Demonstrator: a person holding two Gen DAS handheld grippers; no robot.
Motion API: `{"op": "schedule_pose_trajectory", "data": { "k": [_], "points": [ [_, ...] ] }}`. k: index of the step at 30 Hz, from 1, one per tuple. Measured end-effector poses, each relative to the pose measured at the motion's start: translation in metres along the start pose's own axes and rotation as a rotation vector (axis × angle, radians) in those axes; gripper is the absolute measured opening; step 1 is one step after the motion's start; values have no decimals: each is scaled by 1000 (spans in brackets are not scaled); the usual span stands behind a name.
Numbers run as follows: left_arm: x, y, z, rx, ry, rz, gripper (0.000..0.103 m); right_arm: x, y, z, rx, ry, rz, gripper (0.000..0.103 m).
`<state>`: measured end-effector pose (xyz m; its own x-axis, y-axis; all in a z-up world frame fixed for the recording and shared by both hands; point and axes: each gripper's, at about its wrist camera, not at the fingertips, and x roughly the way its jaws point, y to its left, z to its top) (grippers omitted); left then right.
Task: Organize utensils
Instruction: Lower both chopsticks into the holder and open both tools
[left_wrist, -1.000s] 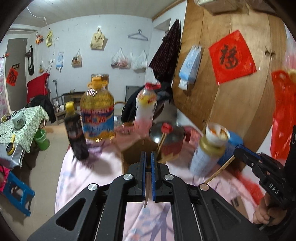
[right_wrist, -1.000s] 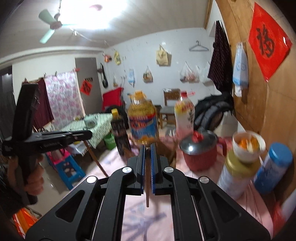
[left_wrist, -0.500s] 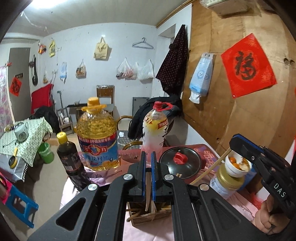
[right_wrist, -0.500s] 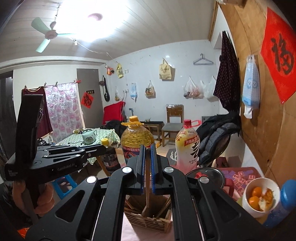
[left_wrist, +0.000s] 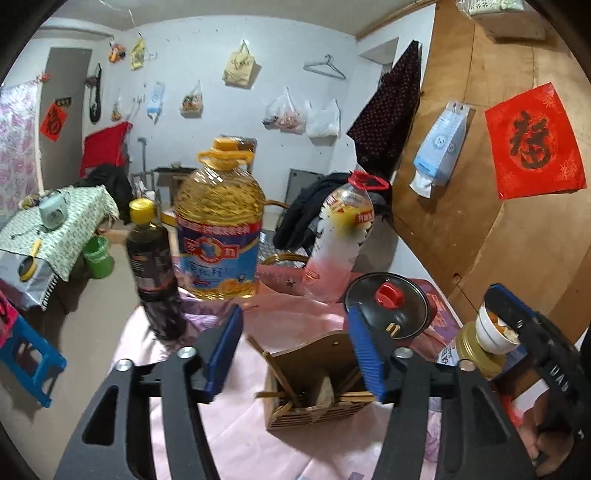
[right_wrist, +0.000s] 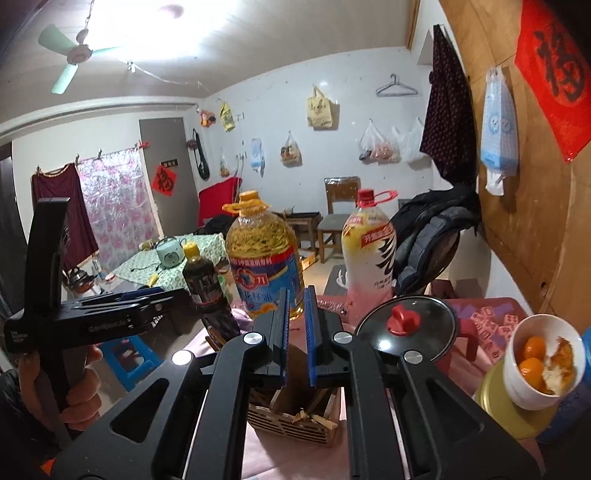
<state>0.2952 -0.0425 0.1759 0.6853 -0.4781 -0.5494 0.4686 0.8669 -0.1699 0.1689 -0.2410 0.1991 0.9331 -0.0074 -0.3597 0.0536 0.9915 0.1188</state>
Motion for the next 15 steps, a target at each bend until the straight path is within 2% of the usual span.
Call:
{"op": "schedule_pose_trajectory", "data": {
  "k": [5,10,15],
  "points": [
    [-45,-3,-14,40,-48,63,84,-35,8,-2,1,-35,-25,21],
    [-88,1,-33,48,-63,96,93,-77,25,-8,15,-69,-36,30],
    [-129,6,-61,25,-56,88,97,-113,45,-22,12,-85,-59,43]
  ]
}}
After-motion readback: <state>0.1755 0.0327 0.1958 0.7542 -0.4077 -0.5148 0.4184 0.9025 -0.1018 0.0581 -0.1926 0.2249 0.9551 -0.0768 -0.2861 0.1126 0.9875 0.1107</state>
